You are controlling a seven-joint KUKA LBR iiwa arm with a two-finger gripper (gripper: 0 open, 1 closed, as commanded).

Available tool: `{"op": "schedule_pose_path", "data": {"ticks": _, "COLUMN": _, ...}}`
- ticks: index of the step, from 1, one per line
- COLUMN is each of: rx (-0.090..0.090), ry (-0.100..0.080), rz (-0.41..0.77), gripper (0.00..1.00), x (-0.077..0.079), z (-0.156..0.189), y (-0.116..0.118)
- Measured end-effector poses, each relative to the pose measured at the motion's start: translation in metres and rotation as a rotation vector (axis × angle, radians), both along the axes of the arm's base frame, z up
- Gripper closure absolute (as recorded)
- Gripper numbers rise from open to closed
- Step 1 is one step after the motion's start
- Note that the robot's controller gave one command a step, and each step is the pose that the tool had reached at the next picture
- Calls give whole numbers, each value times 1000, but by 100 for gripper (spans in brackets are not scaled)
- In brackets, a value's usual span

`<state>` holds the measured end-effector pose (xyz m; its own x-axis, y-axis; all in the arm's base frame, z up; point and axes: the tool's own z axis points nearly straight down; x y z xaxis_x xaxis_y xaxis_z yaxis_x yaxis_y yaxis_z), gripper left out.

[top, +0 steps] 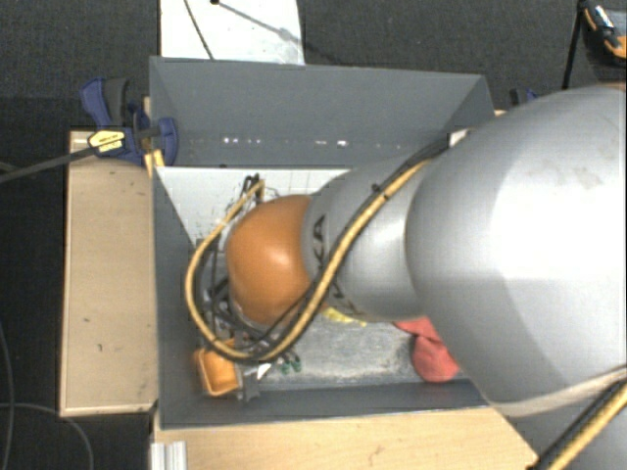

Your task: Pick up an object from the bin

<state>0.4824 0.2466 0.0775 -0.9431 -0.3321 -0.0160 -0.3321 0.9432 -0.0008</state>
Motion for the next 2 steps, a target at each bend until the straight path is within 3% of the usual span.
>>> {"op": "schedule_pose_path", "data": {"ticks": 1, "rx": -8, "ry": 17, "rz": 0, "gripper": 100, "x": -3, "z": 11, "y": -1}}
{"op": "schedule_pose_path", "data": {"ticks": 2, "rx": -7, "ry": 19, "rz": -2, "gripper": 100, "x": -3, "z": 30, "y": -1}}
